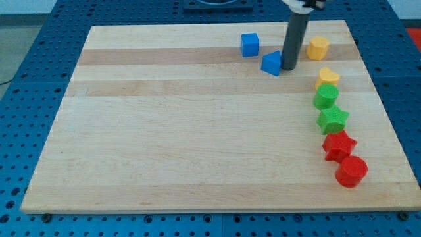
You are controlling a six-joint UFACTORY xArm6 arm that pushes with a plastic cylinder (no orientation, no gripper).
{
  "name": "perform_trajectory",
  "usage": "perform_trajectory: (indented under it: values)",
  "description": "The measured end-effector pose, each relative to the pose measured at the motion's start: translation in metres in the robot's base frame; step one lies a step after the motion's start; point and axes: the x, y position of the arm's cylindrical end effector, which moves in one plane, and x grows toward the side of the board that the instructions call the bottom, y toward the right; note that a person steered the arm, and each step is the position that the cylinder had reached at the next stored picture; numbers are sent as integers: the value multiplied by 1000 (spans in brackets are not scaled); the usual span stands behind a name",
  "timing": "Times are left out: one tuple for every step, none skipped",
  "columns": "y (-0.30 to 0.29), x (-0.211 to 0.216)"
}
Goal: Move the blue triangle closer to the blue cube
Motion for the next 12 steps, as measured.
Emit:
perform_trajectory:
  values:
    - [-15, 11]
    - [-34, 17]
    - [-57, 12]
    - [-71, 7]
    - [-85, 2]
    - [-103, -4]
    - [-115, -11]
    - [-130, -21]
    - [-150, -33]
    - [-167, -28]
    - [-155, 8]
    - [-124, 9]
